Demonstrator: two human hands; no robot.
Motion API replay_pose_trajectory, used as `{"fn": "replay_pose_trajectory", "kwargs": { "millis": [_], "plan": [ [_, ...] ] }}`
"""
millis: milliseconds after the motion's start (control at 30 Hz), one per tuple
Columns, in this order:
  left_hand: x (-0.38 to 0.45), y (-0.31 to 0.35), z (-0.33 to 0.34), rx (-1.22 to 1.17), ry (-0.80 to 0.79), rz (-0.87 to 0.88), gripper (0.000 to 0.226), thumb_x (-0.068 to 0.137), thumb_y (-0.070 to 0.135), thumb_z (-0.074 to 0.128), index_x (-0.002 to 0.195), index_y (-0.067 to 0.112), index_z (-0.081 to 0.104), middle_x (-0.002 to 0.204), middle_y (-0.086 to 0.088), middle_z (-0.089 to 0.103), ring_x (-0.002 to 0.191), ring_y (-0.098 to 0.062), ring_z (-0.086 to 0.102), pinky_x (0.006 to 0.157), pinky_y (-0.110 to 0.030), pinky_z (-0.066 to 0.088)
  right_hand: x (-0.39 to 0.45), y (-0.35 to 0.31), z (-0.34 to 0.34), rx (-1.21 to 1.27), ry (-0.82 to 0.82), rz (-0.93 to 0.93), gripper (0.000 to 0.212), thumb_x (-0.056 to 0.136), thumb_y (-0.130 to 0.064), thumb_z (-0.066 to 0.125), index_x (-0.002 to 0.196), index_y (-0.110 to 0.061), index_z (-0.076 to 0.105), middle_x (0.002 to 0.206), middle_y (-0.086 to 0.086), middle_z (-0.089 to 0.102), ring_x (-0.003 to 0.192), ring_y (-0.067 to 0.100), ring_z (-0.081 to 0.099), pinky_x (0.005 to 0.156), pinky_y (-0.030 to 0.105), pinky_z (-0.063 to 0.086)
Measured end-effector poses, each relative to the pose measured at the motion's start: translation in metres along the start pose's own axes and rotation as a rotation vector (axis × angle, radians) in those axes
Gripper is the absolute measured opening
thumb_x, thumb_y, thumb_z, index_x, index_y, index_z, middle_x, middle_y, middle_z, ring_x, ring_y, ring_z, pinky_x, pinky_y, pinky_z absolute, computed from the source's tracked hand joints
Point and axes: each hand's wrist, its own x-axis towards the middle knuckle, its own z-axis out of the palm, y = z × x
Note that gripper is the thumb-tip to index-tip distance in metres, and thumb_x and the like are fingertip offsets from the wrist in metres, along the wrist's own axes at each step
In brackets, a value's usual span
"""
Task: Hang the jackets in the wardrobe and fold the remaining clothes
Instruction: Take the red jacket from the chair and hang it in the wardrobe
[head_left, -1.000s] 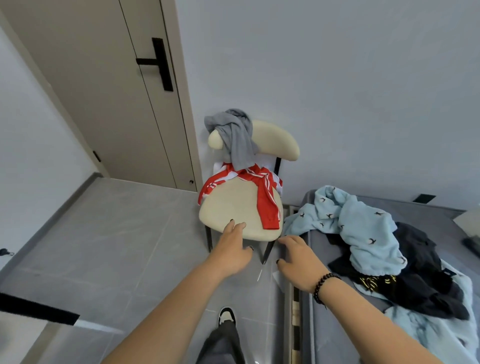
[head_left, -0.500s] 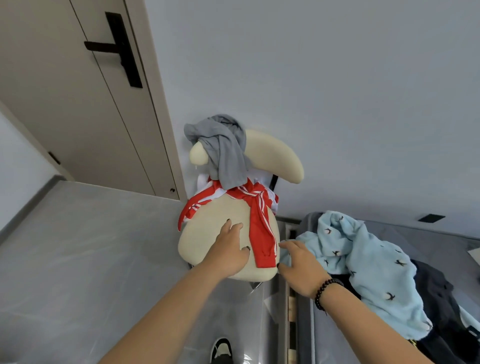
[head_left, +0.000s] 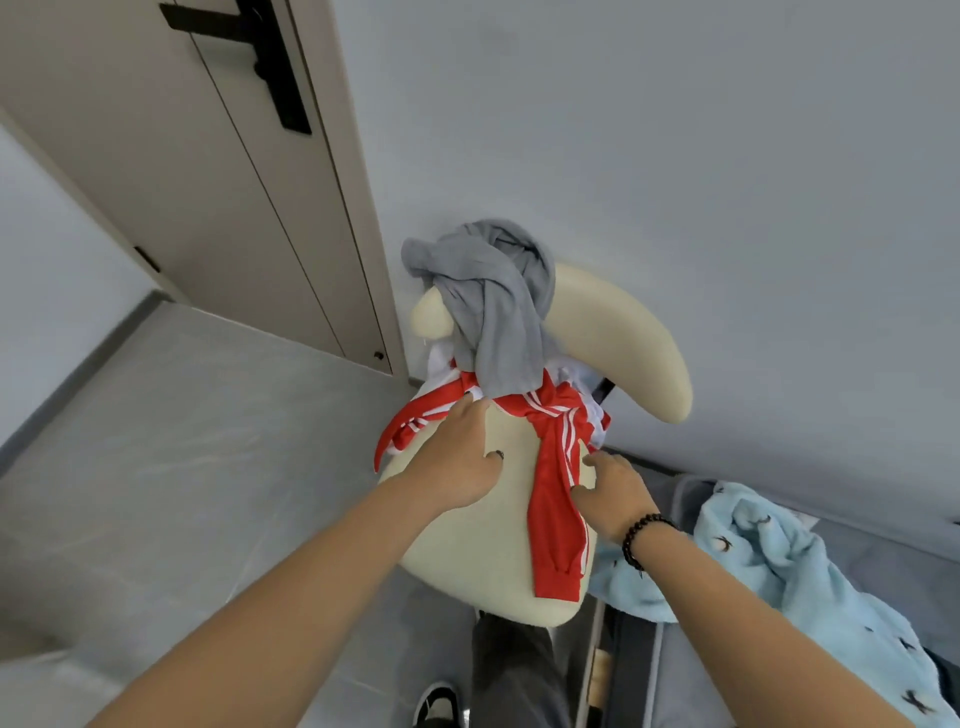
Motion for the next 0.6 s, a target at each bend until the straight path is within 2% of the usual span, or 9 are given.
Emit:
{"fn": "replay_pose_trajectory", "kwargs": {
  "millis": [100,233,300,367,400,467,500,533,600],
  "plan": [
    [0.036,-0.005,-0.009,-0.018,0.004,-0.036,0.06,0.091,0.019,0.055,0.145,0.009,0.03,0.152,-0.004,0.03,0.137,-0.021,0.033,0.105,-0.031,0.034,0.062,-0.008,-0.003,-0.01,-0.047,0.012,0.038,0.088,-0.013,0.053,0.124,-0.002,0.05,0.127,0.015,0.051,0.113,0.029,0.052,0.082,0.026,0.04],
    [0.083,-0.013,-0.01,-0.075,0.016,-0.101,0.05,0.09,0.017,0.054,0.136,0.013,0.037,0.137,-0.002,0.042,0.122,-0.016,0.042,0.088,-0.024,0.033,0.142,-0.015,0.002,-0.018,-0.088,-0.006,0.029,0.088,-0.013,0.054,0.115,-0.002,0.056,0.109,0.011,0.059,0.096,0.025,0.056,0.07,0.024,0.041],
    [0.106,-0.018,-0.006,-0.101,0.024,-0.134,0.048,0.089,0.016,0.055,0.134,0.012,0.04,0.137,-0.002,0.043,0.122,-0.016,0.043,0.087,-0.022,0.032,0.18,-0.018,0.008,-0.026,-0.064,-0.005,0.023,0.089,-0.016,0.054,0.104,0.0,0.06,0.09,0.007,0.059,0.078,0.02,0.055,0.059,0.022,0.039],
    [0.127,-0.024,0.001,-0.123,0.021,-0.157,0.049,0.087,0.016,0.055,0.133,0.015,0.04,0.138,-0.001,0.044,0.121,-0.017,0.046,0.089,-0.025,0.037,0.213,-0.018,0.019,-0.064,-0.043,0.005,0.021,0.089,-0.018,0.054,0.1,-0.002,0.062,0.076,0.001,0.054,0.063,0.013,0.047,0.047,0.019,0.031],
    [0.136,-0.027,0.005,-0.128,0.023,-0.159,0.05,0.087,0.017,0.056,0.134,0.017,0.041,0.137,0.0,0.046,0.12,-0.017,0.048,0.09,-0.026,0.039,0.228,-0.016,0.026,-0.092,-0.053,0.016,0.023,0.09,-0.02,0.054,0.102,-0.003,0.062,0.075,0.0,0.054,0.06,0.012,0.044,0.042,0.017,0.027],
    [0.151,-0.033,0.015,-0.115,0.033,-0.162,0.052,0.087,0.02,0.057,0.137,0.02,0.04,0.138,0.003,0.046,0.121,-0.014,0.048,0.087,-0.023,0.036,0.256,-0.01,0.039,-0.106,-0.053,0.045,0.031,0.093,-0.023,0.054,0.117,-0.004,0.058,0.09,0.006,0.059,0.062,0.013,0.045,0.037,0.014,0.026],
    [0.155,-0.035,0.019,-0.104,0.042,-0.16,0.054,0.087,0.021,0.057,0.138,0.021,0.039,0.139,0.005,0.046,0.121,-0.012,0.048,0.085,-0.02,0.034,0.264,-0.006,0.043,-0.094,-0.024,0.073,0.04,0.092,-0.026,0.057,0.126,-0.004,0.053,0.1,0.011,0.058,0.067,0.016,0.048,0.038,0.013,0.03],
    [0.16,-0.042,0.026,-0.103,0.06,-0.167,0.056,0.087,0.022,0.058,0.139,0.023,0.038,0.138,0.007,0.046,0.116,-0.01,0.05,0.083,-0.015,0.033,0.275,-0.001,0.049,-0.089,-0.005,0.106,0.05,0.091,-0.029,0.059,0.133,-0.005,0.047,0.112,0.015,0.057,0.078,0.02,0.053,0.047,0.015,0.039],
    [0.168,-0.054,0.039,-0.129,0.075,-0.22,0.058,0.088,0.024,0.058,0.141,0.026,0.035,0.127,0.01,0.05,0.089,-0.002,0.055,0.068,-0.007,0.034,0.294,0.008,0.06,-0.103,-0.028,0.15,0.063,0.089,-0.035,0.062,0.139,-0.003,0.04,0.13,0.019,0.051,0.11,0.032,0.055,0.08,0.031,0.049]
  ]
}}
